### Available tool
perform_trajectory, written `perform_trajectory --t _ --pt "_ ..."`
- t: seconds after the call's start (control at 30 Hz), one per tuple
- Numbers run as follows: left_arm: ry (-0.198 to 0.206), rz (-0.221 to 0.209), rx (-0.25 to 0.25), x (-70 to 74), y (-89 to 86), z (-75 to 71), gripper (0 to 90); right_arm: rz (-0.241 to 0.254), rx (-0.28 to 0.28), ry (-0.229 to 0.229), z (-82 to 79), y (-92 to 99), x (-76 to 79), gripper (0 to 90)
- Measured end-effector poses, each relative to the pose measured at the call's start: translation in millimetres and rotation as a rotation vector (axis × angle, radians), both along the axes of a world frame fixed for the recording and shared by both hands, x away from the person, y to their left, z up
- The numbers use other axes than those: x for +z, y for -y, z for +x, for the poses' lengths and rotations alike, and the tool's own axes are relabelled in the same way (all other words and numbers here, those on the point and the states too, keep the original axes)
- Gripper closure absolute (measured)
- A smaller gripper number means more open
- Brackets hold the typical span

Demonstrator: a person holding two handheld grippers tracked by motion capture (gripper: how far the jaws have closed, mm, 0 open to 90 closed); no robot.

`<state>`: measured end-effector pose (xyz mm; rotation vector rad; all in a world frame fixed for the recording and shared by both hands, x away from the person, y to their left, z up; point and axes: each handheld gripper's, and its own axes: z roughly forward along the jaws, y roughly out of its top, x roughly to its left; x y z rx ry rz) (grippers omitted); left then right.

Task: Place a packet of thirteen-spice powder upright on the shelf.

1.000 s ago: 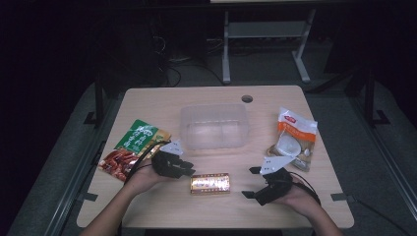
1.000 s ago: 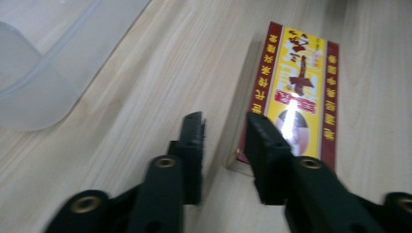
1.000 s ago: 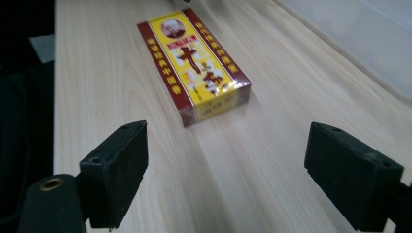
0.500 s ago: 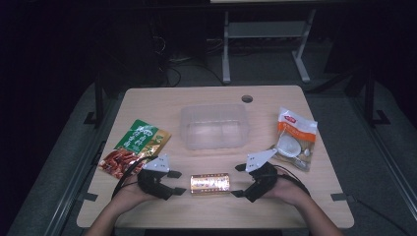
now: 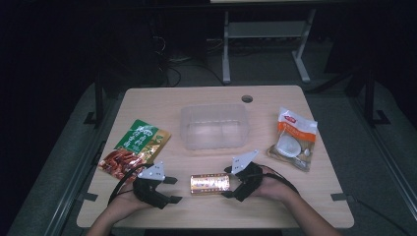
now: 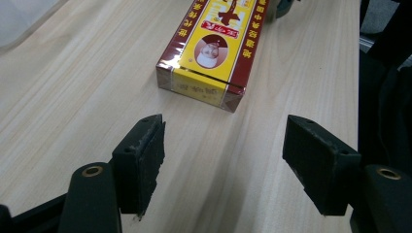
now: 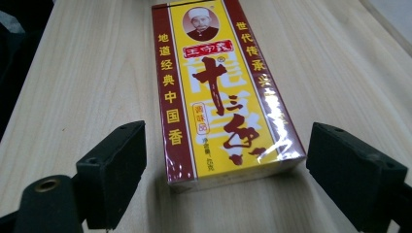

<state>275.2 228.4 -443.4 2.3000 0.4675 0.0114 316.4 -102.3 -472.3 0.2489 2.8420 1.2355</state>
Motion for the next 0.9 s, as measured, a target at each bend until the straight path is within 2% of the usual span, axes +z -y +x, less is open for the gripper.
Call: perform_trajectory --t 0.1,0.2,0.33,0.43,0.6,0.67,0.7,0.8,0.87,0.9 --pt "-0.004 -0.001 0.004 -0.6 -0.6 1.0 31.3 0.006 0.003 -0.001 0.0 -2.8 -1.7 17.9" --pt "-0.003 -0.001 0.002 -0.7 -0.5 0.8 31.3 -0.001 0.014 0.018 0.4 -2.8 -2.5 19.9" --pt "-0.006 -0.002 -0.004 -0.9 1.1 0.6 31.3 -0.002 0.020 0.013 0.1 -3.9 -5.6 21.4" --pt "-0.013 -0.015 0.001 -1.3 1.9 0.0 31.6 -0.004 0.016 0.029 -0.2 -4.1 -5.8 23.9" --pt "-0.014 -0.009 -0.006 -1.8 2.4 -0.3 32.2 0.007 0.016 0.031 -2.9 -2.1 -5.6 31.0" --pt "-0.011 0.000 -0.012 -1.4 1.5 0.4 32.3 0.007 0.013 0.026 -3.9 -2.0 -5.1 31.4" --pt "-0.011 -0.002 -0.012 -1.3 1.2 0.4 32.4 0.000 0.023 0.043 -2.8 -1.8 -5.0 31.6" --pt "-0.011 -0.007 -0.010 -1.1 0.3 0.6 32.5 -0.005 0.029 0.053 -2.9 -2.0 -3.9 31.9" --pt "-0.012 -0.006 -0.006 -0.8 -0.4 0.4 32.5 -0.004 0.013 0.036 -5.3 -2.0 -0.6 32.1" --pt "-0.014 -0.013 0.000 -1.0 -0.4 0.1 32.6 -0.002 0.017 0.047 -4.3 -1.5 0.9 32.1"
